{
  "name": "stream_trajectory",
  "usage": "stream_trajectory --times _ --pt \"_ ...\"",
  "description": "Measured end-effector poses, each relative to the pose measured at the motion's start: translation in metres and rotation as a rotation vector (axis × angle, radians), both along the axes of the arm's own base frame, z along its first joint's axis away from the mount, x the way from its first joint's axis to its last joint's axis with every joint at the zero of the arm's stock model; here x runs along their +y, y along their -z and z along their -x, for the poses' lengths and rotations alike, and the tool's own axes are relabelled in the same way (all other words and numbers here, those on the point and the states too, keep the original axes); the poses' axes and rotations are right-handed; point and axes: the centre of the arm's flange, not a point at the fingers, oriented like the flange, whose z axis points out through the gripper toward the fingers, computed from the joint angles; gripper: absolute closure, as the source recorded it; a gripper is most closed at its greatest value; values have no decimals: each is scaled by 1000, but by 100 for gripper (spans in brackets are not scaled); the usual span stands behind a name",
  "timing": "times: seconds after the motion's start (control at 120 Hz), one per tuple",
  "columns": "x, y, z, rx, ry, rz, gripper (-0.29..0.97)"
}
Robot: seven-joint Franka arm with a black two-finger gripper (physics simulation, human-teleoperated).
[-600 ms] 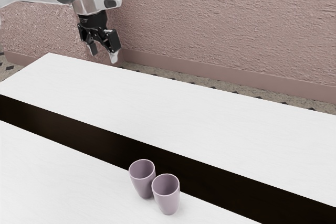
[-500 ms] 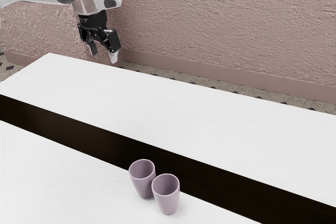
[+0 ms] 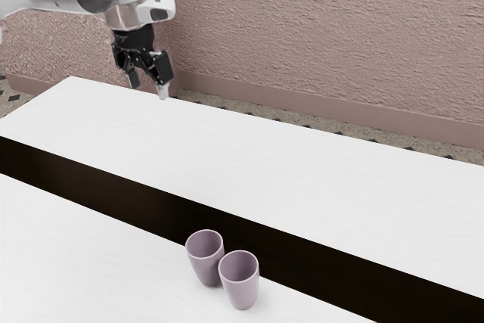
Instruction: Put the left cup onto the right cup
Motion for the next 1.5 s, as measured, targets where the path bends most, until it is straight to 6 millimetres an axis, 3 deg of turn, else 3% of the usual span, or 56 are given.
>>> stream_trajectory --times 0.525,0.883,1.192,1.5 --pt "-10 49 49 40 12 53 0" --pt "-62 95 62 43 57 45 0" --pt "-61 147 74 43 20 49 0" --pt "-75 172 86 26 29 50 0"
